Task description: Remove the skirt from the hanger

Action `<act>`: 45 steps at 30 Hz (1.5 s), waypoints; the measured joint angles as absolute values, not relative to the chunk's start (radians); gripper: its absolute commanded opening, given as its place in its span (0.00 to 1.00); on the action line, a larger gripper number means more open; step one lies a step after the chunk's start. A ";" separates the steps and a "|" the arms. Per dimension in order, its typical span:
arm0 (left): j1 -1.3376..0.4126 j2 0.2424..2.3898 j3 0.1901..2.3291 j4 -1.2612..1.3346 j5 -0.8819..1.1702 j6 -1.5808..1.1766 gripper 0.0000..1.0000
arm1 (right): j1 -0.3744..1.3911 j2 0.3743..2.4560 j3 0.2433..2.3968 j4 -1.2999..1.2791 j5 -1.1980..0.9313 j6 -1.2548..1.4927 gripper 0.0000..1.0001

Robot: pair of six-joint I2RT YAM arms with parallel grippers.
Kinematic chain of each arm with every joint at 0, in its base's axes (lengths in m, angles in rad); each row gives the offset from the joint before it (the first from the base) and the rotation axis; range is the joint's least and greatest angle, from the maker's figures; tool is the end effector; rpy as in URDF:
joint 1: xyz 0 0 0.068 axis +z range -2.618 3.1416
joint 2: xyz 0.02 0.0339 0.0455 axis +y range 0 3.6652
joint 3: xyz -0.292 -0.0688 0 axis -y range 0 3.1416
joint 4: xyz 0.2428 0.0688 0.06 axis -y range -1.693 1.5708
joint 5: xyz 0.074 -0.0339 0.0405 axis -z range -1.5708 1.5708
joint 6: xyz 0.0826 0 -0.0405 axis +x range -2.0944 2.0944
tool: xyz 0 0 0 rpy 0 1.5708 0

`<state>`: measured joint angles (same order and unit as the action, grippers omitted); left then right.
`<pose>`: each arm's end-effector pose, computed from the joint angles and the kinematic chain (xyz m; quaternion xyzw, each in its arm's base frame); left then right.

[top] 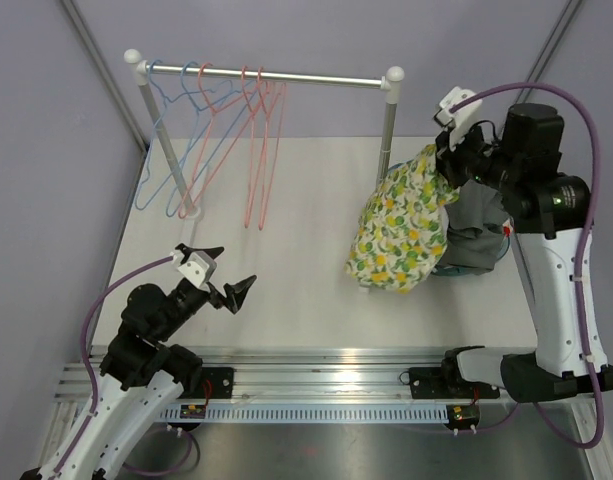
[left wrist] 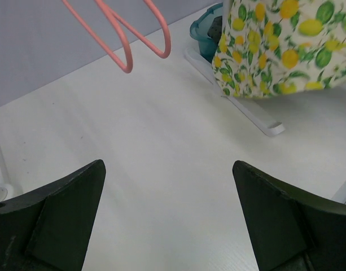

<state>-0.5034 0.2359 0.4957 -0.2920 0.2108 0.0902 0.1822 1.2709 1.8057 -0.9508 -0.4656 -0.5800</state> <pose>0.0880 -0.0682 0.2971 0.2789 0.6618 -0.2159 0.6616 0.2364 0.0813 0.5081 -0.4201 0.7100 0.0845 0.5588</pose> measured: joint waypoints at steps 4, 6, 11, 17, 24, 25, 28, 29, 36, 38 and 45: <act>-0.503 0.236 0.496 -0.292 0.211 0.090 0.99 | 0.147 1.284 1.942 -0.931 -0.317 -0.498 0.00; -0.503 0.236 0.496 -0.292 0.211 0.090 0.99 | 0.131 1.288 1.993 -0.911 -0.233 -0.483 0.00; -0.503 0.236 0.496 -0.292 0.210 0.090 0.99 | 0.039 1.289 2.025 -0.838 -0.036 -0.506 0.00; -0.503 0.236 0.496 -0.292 0.210 0.090 0.99 | -0.108 1.312 2.021 -0.766 0.046 -0.588 0.00; -0.503 0.235 0.496 -0.292 0.210 0.090 0.99 | -0.208 1.369 1.963 -0.721 0.004 -0.642 0.00; -0.503 0.235 0.496 -0.292 0.210 0.090 0.99 | -0.210 1.375 1.937 -0.720 -0.022 -0.649 0.00; -0.503 0.235 0.496 -0.292 0.210 0.090 0.99 | -0.212 1.391 1.863 -0.748 -0.129 -0.665 0.00; -0.503 0.235 0.496 -0.292 0.210 0.091 0.99 | -0.212 1.393 1.834 -0.767 -0.182 -0.669 0.00; -0.503 0.235 0.496 -0.292 0.210 0.091 0.99 | -0.212 1.380 1.759 -0.812 -0.477 -0.636 0.00; -0.503 0.236 0.496 -0.292 0.211 0.091 0.99 | -0.212 1.364 1.766 -0.811 -0.559 -0.600 0.00; -0.503 0.236 0.496 -0.292 0.210 0.096 0.99 | -0.212 1.357 1.940 -0.745 -0.788 -0.366 0.00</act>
<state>-0.5030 0.2356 0.4957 -0.2920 0.2104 0.0956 -0.2115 1.3571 1.9404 -0.7452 -0.7879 -0.3660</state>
